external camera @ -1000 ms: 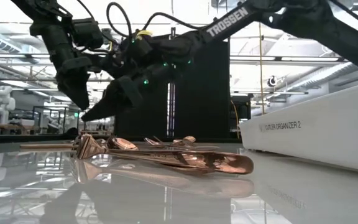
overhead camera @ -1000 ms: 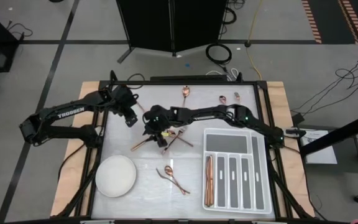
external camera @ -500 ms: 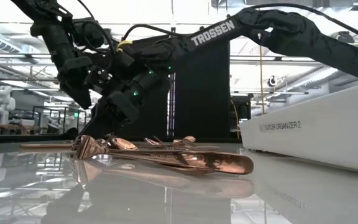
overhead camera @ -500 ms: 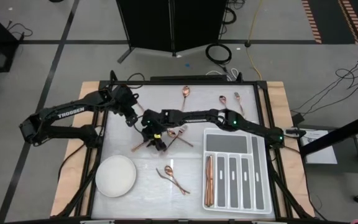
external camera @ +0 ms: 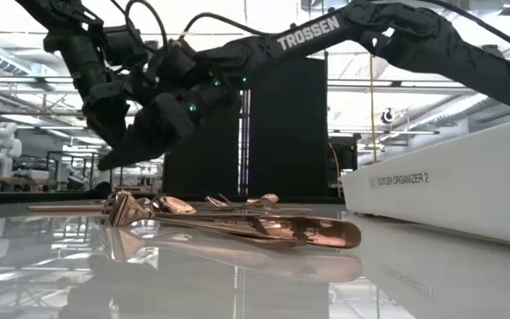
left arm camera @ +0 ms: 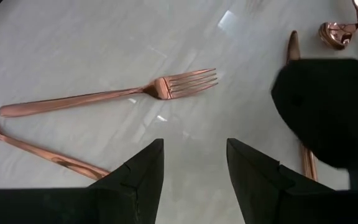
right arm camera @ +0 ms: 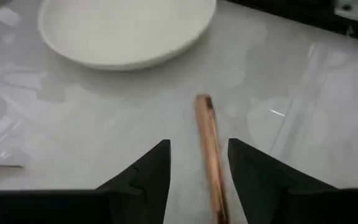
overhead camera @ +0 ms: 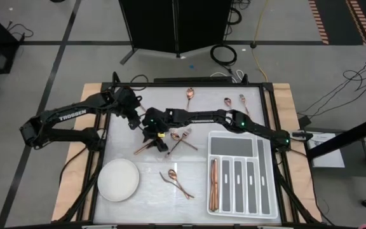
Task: Sort silverware
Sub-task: Put the brown knife in the white silverware organizer
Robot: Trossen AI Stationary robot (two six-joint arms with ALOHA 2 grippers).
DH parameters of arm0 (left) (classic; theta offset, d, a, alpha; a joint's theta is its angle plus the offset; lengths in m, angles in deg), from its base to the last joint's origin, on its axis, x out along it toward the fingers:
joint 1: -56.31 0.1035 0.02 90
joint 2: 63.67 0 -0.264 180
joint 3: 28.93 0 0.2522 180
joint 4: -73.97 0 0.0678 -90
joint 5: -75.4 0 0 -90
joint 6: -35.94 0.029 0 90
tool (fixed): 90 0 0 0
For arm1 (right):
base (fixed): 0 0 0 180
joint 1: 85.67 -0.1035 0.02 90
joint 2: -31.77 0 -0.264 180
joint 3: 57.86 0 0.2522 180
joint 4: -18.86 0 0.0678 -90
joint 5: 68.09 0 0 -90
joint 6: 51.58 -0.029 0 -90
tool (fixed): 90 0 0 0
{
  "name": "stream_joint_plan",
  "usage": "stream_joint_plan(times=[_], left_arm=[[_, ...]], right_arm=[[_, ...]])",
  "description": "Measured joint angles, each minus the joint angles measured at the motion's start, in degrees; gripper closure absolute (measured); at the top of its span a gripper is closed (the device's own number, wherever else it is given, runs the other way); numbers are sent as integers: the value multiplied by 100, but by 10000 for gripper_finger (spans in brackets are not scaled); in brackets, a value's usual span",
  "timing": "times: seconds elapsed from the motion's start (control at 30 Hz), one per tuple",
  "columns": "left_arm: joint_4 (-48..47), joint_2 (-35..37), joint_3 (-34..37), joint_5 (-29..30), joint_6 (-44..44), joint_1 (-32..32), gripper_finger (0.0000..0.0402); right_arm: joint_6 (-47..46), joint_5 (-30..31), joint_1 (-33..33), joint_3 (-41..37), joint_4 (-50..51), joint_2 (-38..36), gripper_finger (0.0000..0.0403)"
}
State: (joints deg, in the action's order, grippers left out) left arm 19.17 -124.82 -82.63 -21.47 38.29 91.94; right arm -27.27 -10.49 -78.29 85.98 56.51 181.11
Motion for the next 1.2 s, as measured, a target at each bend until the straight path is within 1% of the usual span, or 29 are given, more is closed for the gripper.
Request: stream_joint_plan(times=[0.17,0.33,0.6,0.73,0.83,0.97,1.2], left_arm=[[0,0,0,0,4,-2,228],[-2,0,0,0,4,-2,228],[-24,0,0,0,-5,-3,228],[-22,0,0,0,-6,-2,228],[-22,0,0,0,-5,-4,228],[-22,0,0,0,-5,-4,228],[-22,-2,0,0,-5,-2,228]], right_arm=[[20,-29,35,-7,108,34,250],[36,382,105,-18,76,173,250],[120,456,88,-24,424,290,250],[283,909,56,-9,607,311,250],[322,1093,19,-5,650,325,252],[342,1211,2,-2,680,326,273],[204,1294,5,-2,734,334,342]])
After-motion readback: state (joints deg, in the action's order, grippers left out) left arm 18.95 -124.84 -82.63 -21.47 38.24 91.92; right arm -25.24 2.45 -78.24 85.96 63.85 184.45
